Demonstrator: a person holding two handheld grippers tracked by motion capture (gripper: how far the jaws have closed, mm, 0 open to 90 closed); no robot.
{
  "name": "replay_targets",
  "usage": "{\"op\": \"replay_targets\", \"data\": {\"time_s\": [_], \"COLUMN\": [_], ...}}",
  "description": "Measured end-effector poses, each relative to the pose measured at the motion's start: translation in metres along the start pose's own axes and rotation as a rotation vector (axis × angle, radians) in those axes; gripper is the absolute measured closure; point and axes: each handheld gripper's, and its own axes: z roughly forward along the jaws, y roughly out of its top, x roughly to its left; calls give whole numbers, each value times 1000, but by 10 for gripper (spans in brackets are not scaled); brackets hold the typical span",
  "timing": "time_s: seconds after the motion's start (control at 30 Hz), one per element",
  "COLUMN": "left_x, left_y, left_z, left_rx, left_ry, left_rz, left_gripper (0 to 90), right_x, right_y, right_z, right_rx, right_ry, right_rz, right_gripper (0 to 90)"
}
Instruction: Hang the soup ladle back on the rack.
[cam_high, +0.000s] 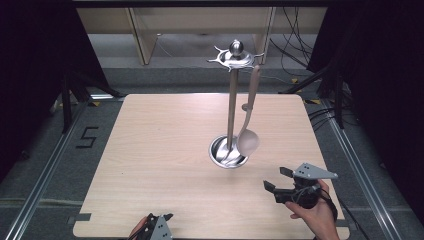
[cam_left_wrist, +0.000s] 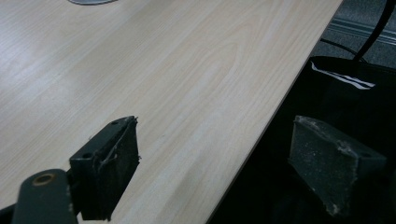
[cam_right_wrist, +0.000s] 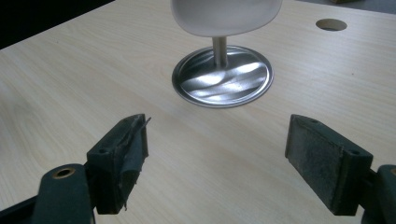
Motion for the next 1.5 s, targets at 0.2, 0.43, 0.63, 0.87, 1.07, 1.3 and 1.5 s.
{"op": "replay_targets", "data": {"time_s": [0.2,0.43,0.63,0.87,1.07,1.3,1.5], "left_x": [1,0,1,1,0,0,1], "left_y": [0,0,0,0,0,0,0], "left_z": [0,0,0,0,-1,-1,-1], "left_rx": [-2,1,-2,-2,-2,-1,8], "left_ry": [12,1,13,13,13,11,9], "left_rz": [6,-1,7,6,7,6,13], "left_gripper": [150,150,151,150,151,150,150], "right_x": [-1,1,3,12,17,17,17], "right_y": [-6,-13,-16,-19,-22,-28,-34], "right_z": [-2,-6,-9,-10,-11,-10,-13], "right_rx": [-1,7,5,16,33,31,50], "right_ry": [-2,0,5,26,39,33,33], "right_rz": [0,10,-36,-48,-42,-66,-73], "right_gripper": [219,218,206,197,195,195,192]}}
